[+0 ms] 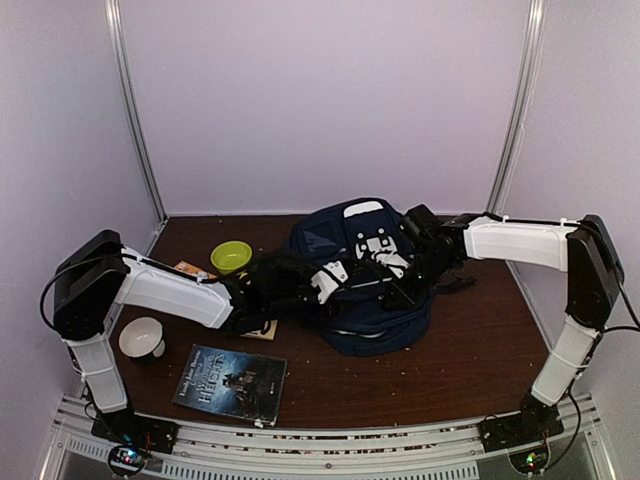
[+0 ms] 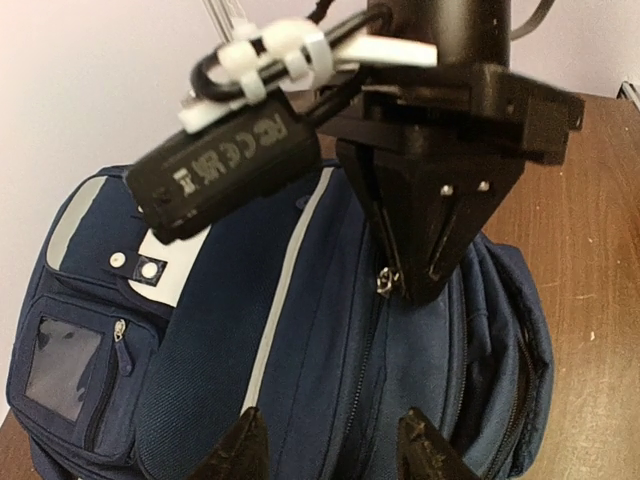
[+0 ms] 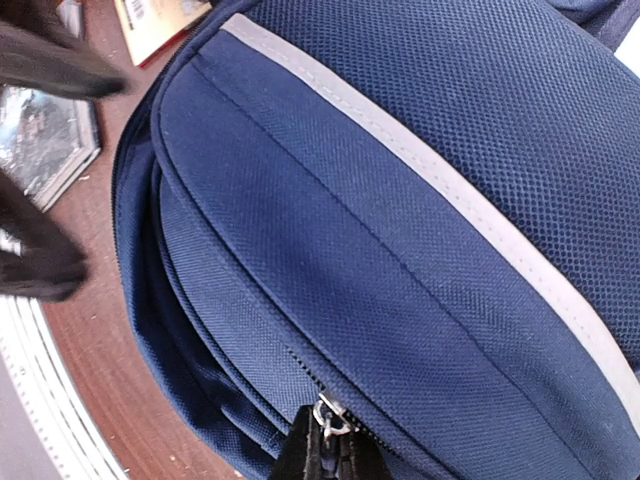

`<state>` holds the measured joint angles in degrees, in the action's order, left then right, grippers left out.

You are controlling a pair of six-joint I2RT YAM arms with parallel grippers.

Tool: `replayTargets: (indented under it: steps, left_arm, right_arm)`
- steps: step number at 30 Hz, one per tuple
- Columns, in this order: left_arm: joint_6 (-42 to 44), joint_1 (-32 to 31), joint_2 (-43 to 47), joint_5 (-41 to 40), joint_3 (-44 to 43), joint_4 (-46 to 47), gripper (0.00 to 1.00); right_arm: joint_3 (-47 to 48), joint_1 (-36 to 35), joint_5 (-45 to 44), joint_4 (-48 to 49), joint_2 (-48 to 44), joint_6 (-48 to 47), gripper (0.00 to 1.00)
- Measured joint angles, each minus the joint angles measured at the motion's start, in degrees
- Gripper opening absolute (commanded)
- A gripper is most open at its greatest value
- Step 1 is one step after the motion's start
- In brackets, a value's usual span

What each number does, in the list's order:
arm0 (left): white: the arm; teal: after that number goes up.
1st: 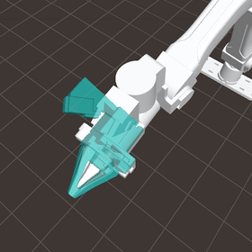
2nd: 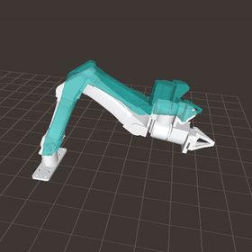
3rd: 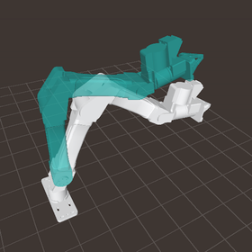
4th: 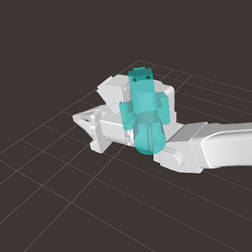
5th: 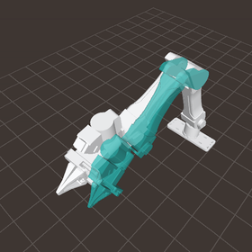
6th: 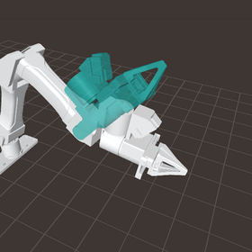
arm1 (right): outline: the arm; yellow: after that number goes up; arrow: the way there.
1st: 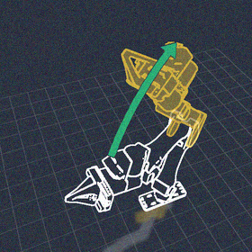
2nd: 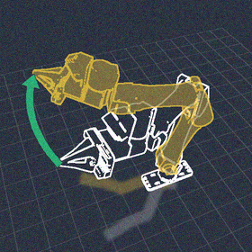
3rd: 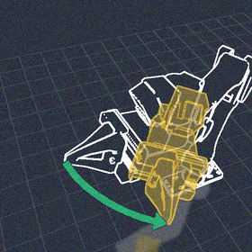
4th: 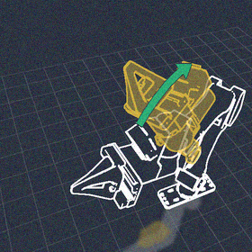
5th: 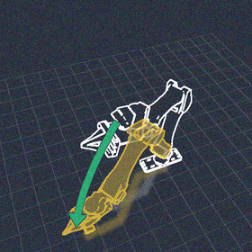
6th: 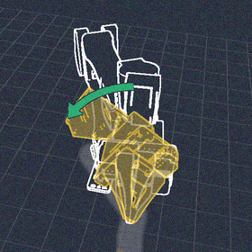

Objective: Pack the student bag
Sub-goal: Hold the upper front pocket of the student bag.

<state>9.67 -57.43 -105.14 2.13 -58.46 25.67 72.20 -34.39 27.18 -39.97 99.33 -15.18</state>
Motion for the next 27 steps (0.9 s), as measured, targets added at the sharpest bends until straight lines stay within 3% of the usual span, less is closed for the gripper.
replayTargets:
  steps: [8,14,20,27]
  left_arm:
    - [3.7,-0.2,-2.6,1.7,-0.4,0.4,0.46]
    - [5.9,-0.4,-5.5,-1.0,-2.5,1.2,0.33]
    - [7.7,-1.1,-6.9,-2.6,-3.9,1.0,0.14]
    - [8.9,-1.6,-7.0,-3.1,-4.1,0.8,0.02]
  right_arm:
    - [-0.2,0.3,4.3,-0.5,-1.7,0.0,0.04]
    - [-0.2,0.4,6.1,-0.8,-1.7,0.0,0.04]
    - [-0.2,0.7,6.3,-2.4,-1.7,-0.1,0.05]
    - [0.0,1.6,4.9,-4.6,-1.7,-1.4,0.04]
